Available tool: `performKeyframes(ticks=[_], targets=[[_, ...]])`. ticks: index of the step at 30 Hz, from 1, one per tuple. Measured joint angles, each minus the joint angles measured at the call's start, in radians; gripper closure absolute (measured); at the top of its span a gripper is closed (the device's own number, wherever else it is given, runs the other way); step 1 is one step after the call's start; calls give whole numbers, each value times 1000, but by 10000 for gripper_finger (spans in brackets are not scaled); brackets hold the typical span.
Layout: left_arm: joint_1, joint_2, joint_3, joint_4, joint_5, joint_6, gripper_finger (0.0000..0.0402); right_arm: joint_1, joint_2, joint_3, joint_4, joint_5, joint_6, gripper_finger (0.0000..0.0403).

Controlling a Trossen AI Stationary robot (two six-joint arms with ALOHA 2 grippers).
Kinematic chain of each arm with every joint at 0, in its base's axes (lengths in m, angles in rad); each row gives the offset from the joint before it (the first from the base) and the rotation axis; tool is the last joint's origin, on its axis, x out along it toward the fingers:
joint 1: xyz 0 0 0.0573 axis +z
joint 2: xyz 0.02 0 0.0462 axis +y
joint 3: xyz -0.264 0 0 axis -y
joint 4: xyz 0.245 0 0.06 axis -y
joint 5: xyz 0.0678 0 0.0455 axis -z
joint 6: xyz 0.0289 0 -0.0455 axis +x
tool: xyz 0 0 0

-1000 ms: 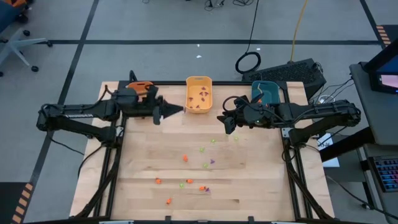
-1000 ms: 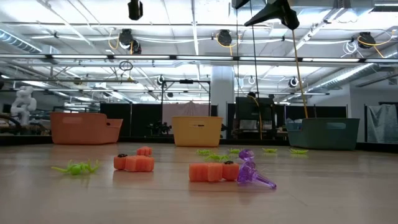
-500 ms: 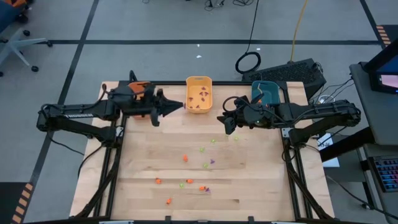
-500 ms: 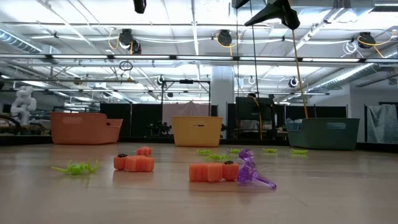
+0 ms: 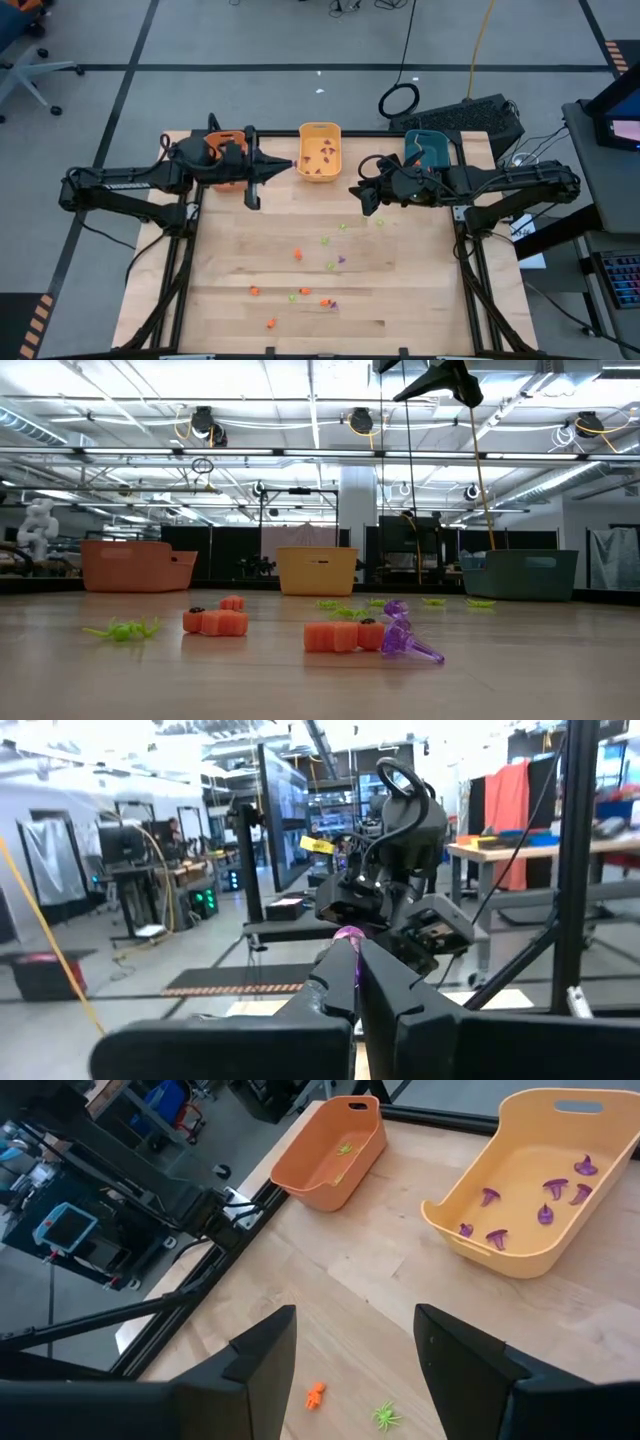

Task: Sort Halloween decoration
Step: Put the purple witch hat toy into the yellow bin

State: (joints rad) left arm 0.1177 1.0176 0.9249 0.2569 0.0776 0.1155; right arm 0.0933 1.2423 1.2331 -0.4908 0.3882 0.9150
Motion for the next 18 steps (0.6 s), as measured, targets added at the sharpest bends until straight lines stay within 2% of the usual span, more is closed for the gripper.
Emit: performKeyframes(ticks=[12,18], targets=[[-14,0,0,-2,24,182,402,0,0,0,0,0,-10,213],[-15,0,0,-3,24,189,402,0,0,0,0,-1,-10,213]])
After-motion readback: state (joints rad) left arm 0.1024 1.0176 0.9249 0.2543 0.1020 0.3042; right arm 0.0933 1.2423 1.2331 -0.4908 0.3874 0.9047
